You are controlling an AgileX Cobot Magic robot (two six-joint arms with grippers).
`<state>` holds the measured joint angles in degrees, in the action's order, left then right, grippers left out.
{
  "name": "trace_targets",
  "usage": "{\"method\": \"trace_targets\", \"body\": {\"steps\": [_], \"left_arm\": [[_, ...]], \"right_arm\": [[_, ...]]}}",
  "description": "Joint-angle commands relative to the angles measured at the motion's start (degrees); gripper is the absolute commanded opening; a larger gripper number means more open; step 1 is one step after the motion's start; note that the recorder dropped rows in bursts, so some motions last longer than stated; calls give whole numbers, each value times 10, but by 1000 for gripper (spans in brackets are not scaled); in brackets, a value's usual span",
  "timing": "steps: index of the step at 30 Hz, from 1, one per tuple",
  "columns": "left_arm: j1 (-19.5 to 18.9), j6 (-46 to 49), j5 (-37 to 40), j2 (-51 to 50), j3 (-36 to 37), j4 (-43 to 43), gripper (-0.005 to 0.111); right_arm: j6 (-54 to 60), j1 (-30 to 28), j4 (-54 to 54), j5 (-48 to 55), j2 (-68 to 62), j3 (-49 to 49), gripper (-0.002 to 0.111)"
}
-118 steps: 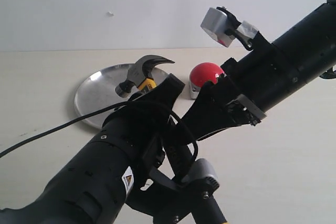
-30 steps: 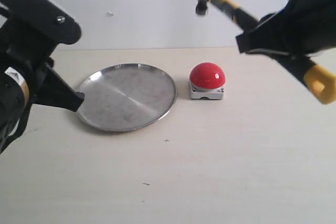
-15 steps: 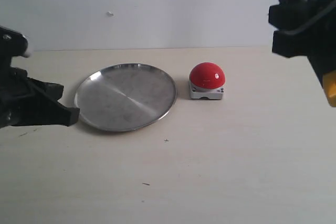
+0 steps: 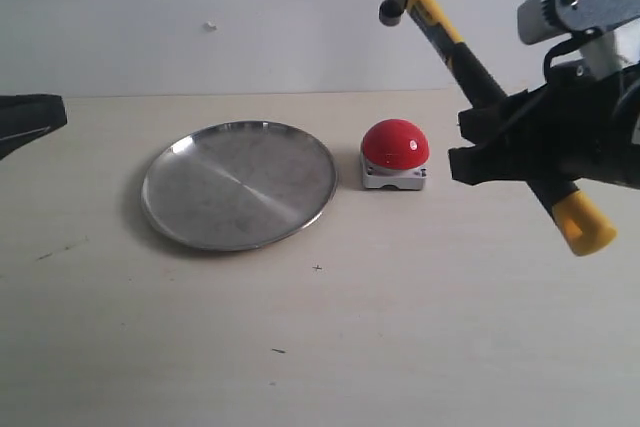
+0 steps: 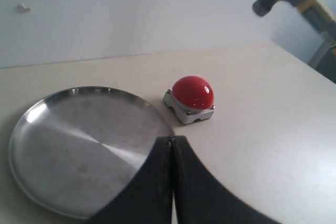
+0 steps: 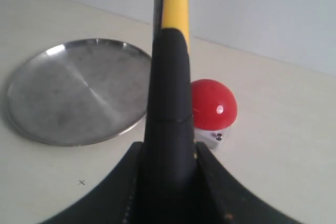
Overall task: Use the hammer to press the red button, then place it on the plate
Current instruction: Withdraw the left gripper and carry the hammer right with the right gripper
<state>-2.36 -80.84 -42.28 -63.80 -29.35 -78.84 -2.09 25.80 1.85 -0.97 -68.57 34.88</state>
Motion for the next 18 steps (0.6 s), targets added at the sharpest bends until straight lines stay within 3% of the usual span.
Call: {"method": "trace_targets", "body": {"steps": [1, 5, 18], "left_arm": [[-43, 134, -76, 6, 68, 76, 0], [-46, 216, -77, 7, 109, 108, 0], [-46, 237, -86, 7, 137, 117, 0]], "right_arm": [[5, -10, -23, -89, -56, 5, 0], [15, -28, -168, -126, -118, 5, 0], [21, -28, -159, -139, -187, 5, 0]]}}
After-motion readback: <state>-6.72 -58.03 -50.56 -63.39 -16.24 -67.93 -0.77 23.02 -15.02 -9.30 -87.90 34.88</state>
